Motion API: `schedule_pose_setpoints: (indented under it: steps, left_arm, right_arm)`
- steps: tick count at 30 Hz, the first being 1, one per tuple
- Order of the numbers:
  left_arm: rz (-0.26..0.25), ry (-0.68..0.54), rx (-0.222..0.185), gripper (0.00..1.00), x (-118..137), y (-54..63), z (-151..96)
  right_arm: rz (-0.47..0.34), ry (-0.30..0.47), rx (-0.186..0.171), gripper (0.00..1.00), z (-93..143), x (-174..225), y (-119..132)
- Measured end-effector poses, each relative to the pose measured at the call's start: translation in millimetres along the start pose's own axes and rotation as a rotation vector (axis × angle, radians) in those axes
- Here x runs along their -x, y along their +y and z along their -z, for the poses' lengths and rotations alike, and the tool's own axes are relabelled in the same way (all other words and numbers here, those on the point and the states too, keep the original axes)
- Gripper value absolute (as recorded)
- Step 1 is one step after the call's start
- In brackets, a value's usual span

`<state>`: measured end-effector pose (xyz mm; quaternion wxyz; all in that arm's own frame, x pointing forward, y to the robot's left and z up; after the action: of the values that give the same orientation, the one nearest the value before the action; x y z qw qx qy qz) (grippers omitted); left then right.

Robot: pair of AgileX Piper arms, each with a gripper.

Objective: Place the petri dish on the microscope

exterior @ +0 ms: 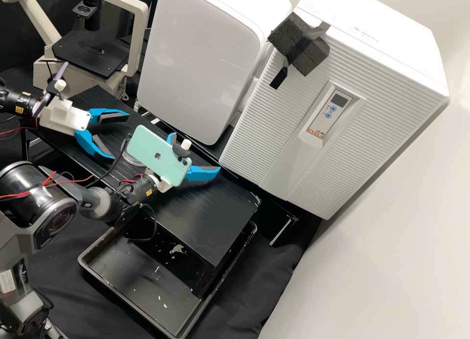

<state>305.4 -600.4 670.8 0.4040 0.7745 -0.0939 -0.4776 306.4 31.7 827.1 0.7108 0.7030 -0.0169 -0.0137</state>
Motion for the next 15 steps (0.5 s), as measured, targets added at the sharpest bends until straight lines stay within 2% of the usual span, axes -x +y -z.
schedule_pose_setpoints:
  steps: [5, 9, 15]
  left_arm:
    - [0.016, 0.004, 0.007, 1.0, -10.2, 3.7, -2.9]
    - [0.015, -0.016, -0.004, 1.0, -20.6, 7.2, -9.8]
    - [0.049, -0.028, -0.016, 1.0, -35.2, 2.4, -16.9]
  right_arm:
    - [0.0, 0.0, 0.0, 1.0, 0.0, 0.0, 0.0]
    - [0.0, 0.0, 0.0, 1.0, 0.0, 0.0, 0.0]
    - [0.0, 0.0, 0.0, 1.0, 0.0, 0.0, 0.0]
